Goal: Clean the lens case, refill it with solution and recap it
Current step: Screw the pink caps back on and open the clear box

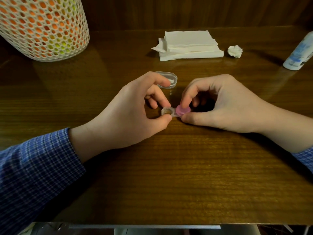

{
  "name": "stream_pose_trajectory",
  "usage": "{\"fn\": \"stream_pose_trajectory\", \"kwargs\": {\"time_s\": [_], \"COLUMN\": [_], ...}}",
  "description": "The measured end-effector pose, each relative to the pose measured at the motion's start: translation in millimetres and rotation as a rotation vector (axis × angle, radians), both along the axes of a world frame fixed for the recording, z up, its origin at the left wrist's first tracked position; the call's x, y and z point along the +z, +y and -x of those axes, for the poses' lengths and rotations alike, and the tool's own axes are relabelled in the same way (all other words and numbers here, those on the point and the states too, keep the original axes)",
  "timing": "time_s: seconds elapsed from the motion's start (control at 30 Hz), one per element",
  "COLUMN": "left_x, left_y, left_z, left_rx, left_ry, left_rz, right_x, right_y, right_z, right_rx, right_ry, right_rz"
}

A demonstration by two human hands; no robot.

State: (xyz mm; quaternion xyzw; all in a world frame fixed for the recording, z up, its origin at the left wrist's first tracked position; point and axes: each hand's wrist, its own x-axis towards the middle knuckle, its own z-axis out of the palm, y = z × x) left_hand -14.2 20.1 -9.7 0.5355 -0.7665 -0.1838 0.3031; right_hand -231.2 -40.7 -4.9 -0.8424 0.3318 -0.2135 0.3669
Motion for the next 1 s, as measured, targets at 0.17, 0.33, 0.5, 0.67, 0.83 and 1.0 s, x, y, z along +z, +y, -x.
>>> {"fn": "stream_pose_trajectory", "kwargs": {"time_s": [0.17, 0.33, 0.5, 0.67, 0.83, 1.0], "left_x": [1.0, 0.9, 0.5, 1.3, 0.3, -0.8], "left_y": [-0.9, -0.5, -0.6, -0.6, -1.1, -1.2], "left_z": [0.0, 0.6, 0.2, 0.1, -0.2, -0.4], "left_rx": [-0.004, -0.010, -0.008, 0.000, 0.002, -0.006], "left_ry": [0.004, 0.005, 0.005, -0.003, -0.010, 0.002], "left_rz": [-0.007, -0.015, -0.010, -0.004, 0.000, 0.009], "right_x": [-0.5, -0.3, -1.4, -2.7, -2.1, -1.2], "right_y": [1.3, 0.2, 0.7, 2.6, 3.2, 2.4], "right_z": [-1.0, 1.5, 3.0, -0.3, 1.8, 3.6], "right_rx": [-0.005, 0.043, 0.053, 0.012, 0.052, 0.057], "right_ry": [-0.005, -0.006, 0.006, 0.009, 0.002, 0.020], "right_rz": [0.040, 0.068, 0.084, 0.112, 0.119, 0.107]}}
